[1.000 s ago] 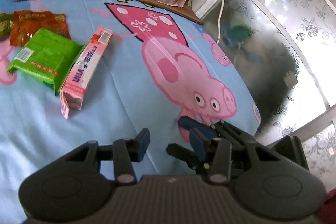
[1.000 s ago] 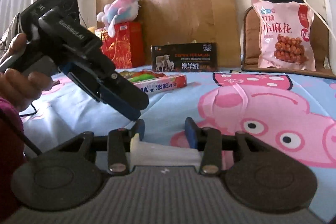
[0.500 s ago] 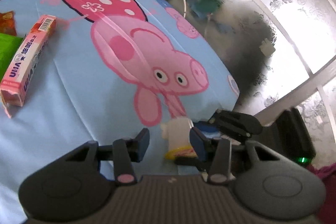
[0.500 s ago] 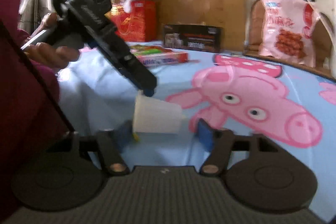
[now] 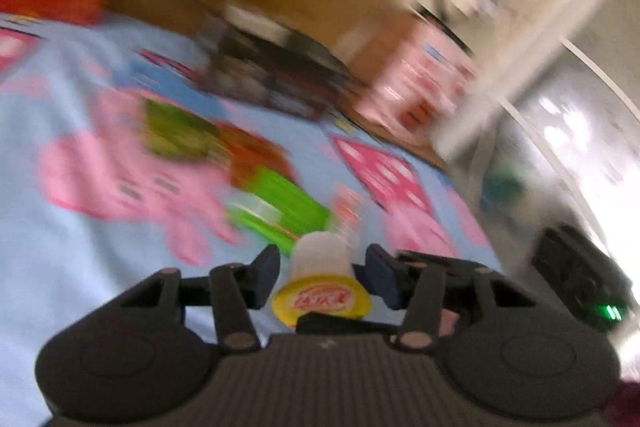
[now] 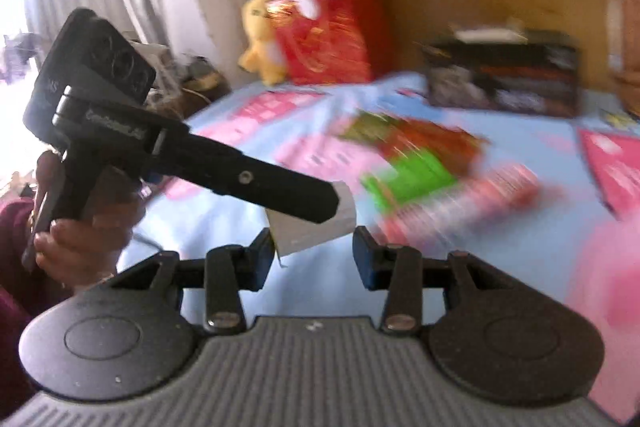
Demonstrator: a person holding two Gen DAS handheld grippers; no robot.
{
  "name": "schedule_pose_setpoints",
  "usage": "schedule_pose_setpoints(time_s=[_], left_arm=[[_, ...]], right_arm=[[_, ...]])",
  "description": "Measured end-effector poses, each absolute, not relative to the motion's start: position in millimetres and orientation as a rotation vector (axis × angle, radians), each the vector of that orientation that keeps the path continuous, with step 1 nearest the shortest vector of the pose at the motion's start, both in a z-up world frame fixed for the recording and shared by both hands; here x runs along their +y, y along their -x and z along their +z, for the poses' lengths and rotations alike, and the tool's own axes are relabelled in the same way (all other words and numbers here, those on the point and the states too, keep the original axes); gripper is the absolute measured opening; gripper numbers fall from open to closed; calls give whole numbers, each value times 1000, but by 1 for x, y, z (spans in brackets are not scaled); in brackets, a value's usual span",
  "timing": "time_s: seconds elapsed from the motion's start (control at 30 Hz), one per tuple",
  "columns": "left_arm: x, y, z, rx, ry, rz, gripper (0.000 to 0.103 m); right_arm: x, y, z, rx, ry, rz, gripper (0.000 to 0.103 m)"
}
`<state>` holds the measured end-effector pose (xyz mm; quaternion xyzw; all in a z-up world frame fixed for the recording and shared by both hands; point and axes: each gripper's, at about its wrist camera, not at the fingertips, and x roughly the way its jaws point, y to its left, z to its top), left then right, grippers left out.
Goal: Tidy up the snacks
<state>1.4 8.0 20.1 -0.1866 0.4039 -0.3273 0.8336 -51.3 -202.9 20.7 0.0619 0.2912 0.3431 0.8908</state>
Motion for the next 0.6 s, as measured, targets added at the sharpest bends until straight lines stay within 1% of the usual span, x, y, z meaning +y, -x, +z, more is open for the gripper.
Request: schedule_pose_setpoints(time_s=[0.07, 0.17, 0.2, 0.23, 0.27, 0.33, 0.37, 0.43, 0.57, 0.6], left_arm=[[18, -12, 21, 831, 384, -613, 49], [28, -30, 13, 850, 433, -548, 49], [30, -32, 9, 857, 457, -549, 49], [28, -31, 8, 859, 469, -548, 49], [28, -32, 4, 861, 470, -549, 49], [28, -31, 2, 866, 462, -560, 49], [27, -31, 1, 867, 465, -573, 49], [27, -29, 3, 856, 463, -601, 49], [17, -30, 1, 874, 449, -636, 49], [14, -30, 0, 884, 447, -648, 49]], right_arm=[[-179, 33, 20, 581, -38, 657, 45], [-166, 5, 7, 618, -5, 585, 47], [-168, 4, 7, 598, -5, 578, 47], [-170, 5, 9, 595, 0, 576, 54], [-172, 7, 12, 591, 3, 578, 58], [-185, 16, 21, 545, 5, 574, 70], [-192, 19, 25, 523, 21, 560, 73], [-201, 19, 24, 523, 86, 528, 83], [-201, 7, 10, 631, 190, 509, 82], [-199, 3, 6, 655, 210, 514, 76]])
